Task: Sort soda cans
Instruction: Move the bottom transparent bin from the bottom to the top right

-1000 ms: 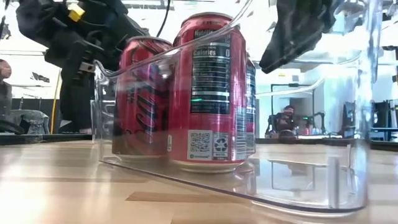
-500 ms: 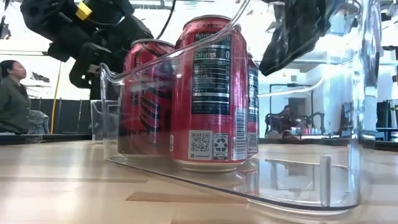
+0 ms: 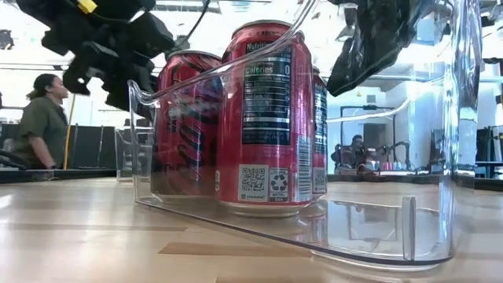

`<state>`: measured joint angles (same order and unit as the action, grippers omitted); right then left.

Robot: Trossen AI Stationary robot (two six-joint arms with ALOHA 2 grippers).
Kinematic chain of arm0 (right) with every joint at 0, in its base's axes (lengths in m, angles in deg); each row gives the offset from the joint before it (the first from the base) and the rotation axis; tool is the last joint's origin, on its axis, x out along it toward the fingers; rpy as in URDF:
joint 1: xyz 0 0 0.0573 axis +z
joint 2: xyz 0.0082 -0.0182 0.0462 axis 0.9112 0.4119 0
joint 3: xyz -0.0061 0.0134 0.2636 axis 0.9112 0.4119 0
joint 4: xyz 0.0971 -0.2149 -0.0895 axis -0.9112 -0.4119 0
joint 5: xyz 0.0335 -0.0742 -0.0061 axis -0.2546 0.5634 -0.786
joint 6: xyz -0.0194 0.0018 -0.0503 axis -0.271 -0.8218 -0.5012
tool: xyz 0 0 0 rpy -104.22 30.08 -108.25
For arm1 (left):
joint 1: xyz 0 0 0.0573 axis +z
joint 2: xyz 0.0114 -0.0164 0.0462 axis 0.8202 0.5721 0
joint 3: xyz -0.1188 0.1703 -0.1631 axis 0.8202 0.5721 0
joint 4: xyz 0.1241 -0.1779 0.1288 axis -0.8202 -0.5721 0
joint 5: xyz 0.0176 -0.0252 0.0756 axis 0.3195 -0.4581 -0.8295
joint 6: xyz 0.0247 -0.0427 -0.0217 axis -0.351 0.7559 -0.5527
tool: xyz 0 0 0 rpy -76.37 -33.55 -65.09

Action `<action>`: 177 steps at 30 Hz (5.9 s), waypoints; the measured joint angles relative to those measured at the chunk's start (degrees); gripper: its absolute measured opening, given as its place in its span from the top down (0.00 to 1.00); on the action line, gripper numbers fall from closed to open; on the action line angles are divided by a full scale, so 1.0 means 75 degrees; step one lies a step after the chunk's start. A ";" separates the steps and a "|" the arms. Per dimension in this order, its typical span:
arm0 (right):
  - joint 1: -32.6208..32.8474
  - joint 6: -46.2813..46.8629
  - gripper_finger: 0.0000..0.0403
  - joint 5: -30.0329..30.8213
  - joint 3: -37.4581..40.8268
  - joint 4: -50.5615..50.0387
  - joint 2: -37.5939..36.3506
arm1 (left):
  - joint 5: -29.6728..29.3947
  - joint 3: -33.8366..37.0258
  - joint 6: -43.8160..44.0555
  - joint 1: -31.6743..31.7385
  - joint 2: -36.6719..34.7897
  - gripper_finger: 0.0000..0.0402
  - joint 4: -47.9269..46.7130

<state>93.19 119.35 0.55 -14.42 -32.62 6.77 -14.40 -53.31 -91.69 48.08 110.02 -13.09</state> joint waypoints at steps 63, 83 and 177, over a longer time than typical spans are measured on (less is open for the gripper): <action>-0.0657 0.2866 1.00 -0.1728 0.0938 -0.2040 -0.0105 | -0.1005 -0.0284 0.2501 -0.2888 0.2935 1.00 0.2822; 0.0650 0.4730 1.00 -0.1812 0.0938 -0.2554 -0.0105 | -0.0359 -0.1026 0.0823 -0.1142 0.2918 1.00 0.2852; 0.2301 0.4174 1.00 0.1556 0.0933 -0.1072 -0.1444 | 0.1282 -0.0253 0.1355 0.0338 0.2748 1.00 0.4493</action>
<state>110.45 150.66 12.22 -7.43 -40.65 -4.06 -4.78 -55.21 -81.53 50.61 130.63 20.60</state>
